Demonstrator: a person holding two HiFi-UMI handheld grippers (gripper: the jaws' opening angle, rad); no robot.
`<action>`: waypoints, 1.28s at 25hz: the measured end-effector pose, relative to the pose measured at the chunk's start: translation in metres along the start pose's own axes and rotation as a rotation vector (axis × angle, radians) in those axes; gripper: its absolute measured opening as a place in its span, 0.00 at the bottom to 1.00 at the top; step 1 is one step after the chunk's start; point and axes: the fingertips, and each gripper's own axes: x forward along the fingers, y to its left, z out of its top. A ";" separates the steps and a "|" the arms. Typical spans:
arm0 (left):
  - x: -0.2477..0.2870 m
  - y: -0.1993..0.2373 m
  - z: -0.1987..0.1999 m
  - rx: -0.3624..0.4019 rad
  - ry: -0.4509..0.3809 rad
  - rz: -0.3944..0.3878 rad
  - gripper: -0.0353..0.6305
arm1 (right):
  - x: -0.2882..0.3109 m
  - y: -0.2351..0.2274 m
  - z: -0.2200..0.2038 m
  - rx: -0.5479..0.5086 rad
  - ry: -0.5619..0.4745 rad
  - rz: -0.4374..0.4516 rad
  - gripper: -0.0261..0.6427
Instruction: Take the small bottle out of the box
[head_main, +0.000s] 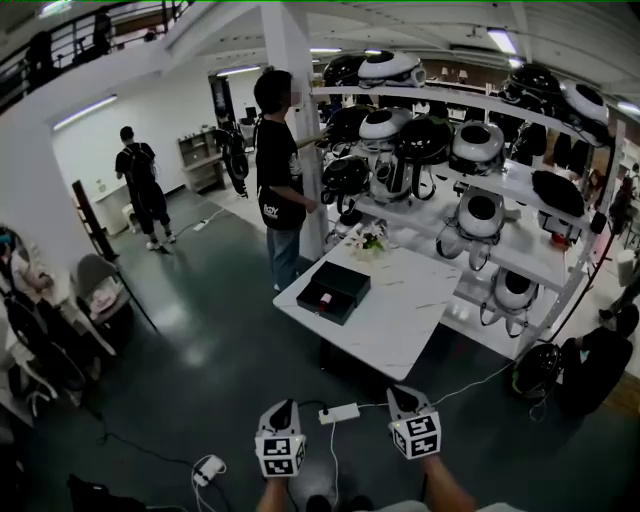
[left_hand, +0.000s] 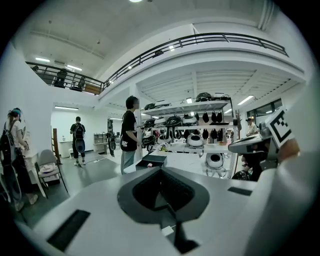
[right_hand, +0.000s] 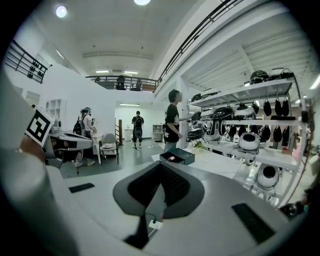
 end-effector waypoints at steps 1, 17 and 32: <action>0.001 -0.002 0.000 0.002 0.001 0.003 0.08 | 0.000 -0.003 0.000 0.009 -0.007 0.006 0.07; 0.028 -0.018 0.000 -0.021 -0.012 0.016 0.08 | 0.020 -0.031 -0.012 0.029 0.000 0.033 0.07; 0.146 0.051 0.007 -0.044 -0.010 -0.021 0.08 | 0.151 -0.037 0.005 0.003 0.033 0.029 0.07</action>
